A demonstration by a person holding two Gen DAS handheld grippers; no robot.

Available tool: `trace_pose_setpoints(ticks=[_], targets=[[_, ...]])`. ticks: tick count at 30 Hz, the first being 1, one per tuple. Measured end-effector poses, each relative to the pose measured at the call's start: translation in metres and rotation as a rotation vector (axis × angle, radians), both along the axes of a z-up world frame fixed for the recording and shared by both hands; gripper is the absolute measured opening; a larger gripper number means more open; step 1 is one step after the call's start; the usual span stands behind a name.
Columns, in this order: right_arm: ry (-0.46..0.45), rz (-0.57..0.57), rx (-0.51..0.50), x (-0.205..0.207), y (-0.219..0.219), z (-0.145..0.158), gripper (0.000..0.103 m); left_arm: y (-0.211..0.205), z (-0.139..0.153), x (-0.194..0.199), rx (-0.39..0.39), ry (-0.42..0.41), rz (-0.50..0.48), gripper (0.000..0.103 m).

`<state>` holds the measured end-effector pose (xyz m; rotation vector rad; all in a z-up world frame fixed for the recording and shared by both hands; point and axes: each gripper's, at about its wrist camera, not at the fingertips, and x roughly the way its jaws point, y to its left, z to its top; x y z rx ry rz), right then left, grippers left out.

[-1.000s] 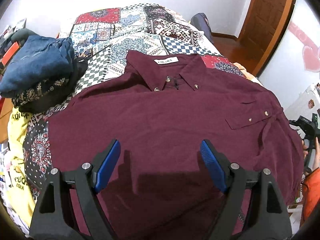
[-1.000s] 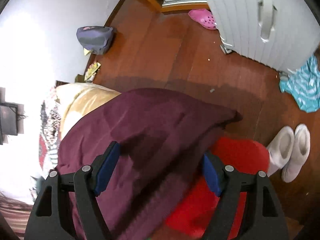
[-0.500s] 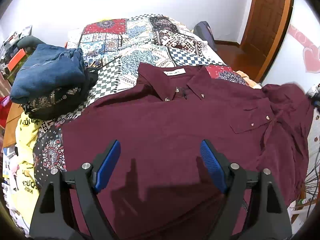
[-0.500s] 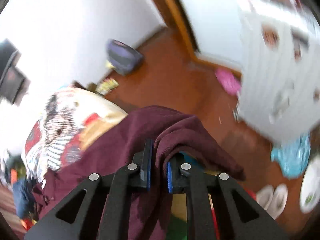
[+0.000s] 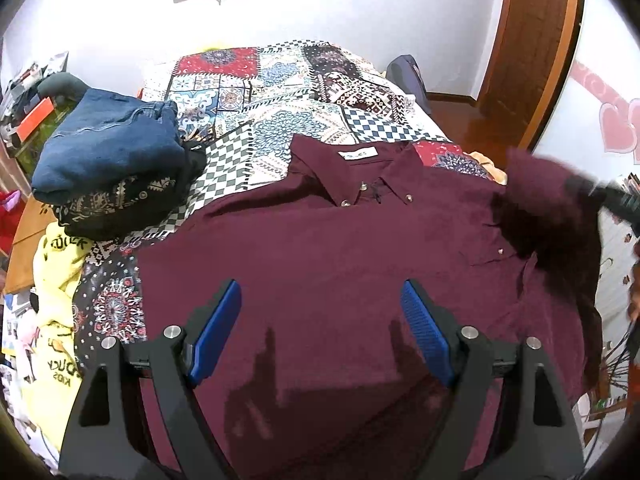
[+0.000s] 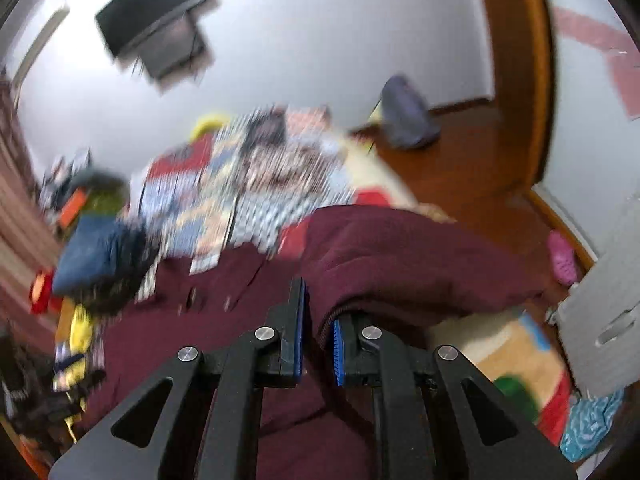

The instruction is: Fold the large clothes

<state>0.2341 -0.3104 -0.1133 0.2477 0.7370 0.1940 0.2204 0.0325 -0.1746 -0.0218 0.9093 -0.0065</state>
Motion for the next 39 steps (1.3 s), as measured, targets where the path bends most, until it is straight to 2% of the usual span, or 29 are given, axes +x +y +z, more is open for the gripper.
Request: trace_pose_setpoints(ticks=[5,8,9,12,16,20,22,24,26,29,31,33,36,39], targets=[[0.161,0.075,-0.08,0.006,0.046,-0.046,0.014,0.009,-0.004,-0.006,-0.009,0.007,0.001,0.082],[0.228,0.114,-0.175,0.007,0.064,-0.053,0.029,0.013,-0.007,-0.007,-0.02,0.012,0.008,0.082],[0.228,0.129,-0.201,0.005,0.068,-0.053,0.035,0.014,-0.008,-0.007,-0.026,0.014,0.011,0.082],[0.208,0.165,-0.233,-0.005,0.073,-0.044,0.045,0.016,-0.009,-0.007,-0.036,0.014,0.018,0.082],[0.18,0.166,-0.245,-0.016,0.062,-0.026,0.046,0.016,-0.008,-0.006,-0.049,0.011,0.025,0.082],[0.109,0.098,-0.24,-0.025,0.037,-0.004,0.046,0.013,-0.005,-0.005,-0.048,0.007,0.025,0.082],[0.074,0.049,-0.211,-0.028,0.02,0.005,0.048,0.011,-0.004,-0.004,-0.046,0.004,0.024,0.082],[0.038,-0.024,-0.153,-0.03,-0.003,0.01,0.058,0.009,-0.003,-0.003,-0.044,0.002,0.023,0.082],[0.038,-0.099,-0.083,-0.027,-0.025,0.009,0.062,0.008,-0.004,-0.002,-0.043,0.003,0.022,0.082],[0.097,-0.198,0.079,-0.013,-0.063,-0.008,0.062,0.004,-0.006,0.001,-0.042,0.014,0.021,0.082],[0.168,-0.265,0.189,0.0,-0.088,-0.031,0.062,0.002,-0.006,0.003,-0.046,0.021,0.018,0.082],[0.242,-0.329,0.266,0.013,-0.107,-0.057,0.062,0.001,-0.005,0.003,-0.052,0.016,0.018,0.082],[0.313,-0.358,0.344,0.027,-0.121,-0.087,0.062,0.0,-0.002,0.005,-0.055,0.011,0.022,0.082],[0.359,-0.395,0.436,0.042,-0.131,-0.113,0.062,-0.001,0.0,0.007,-0.048,0.011,0.027,0.082]])
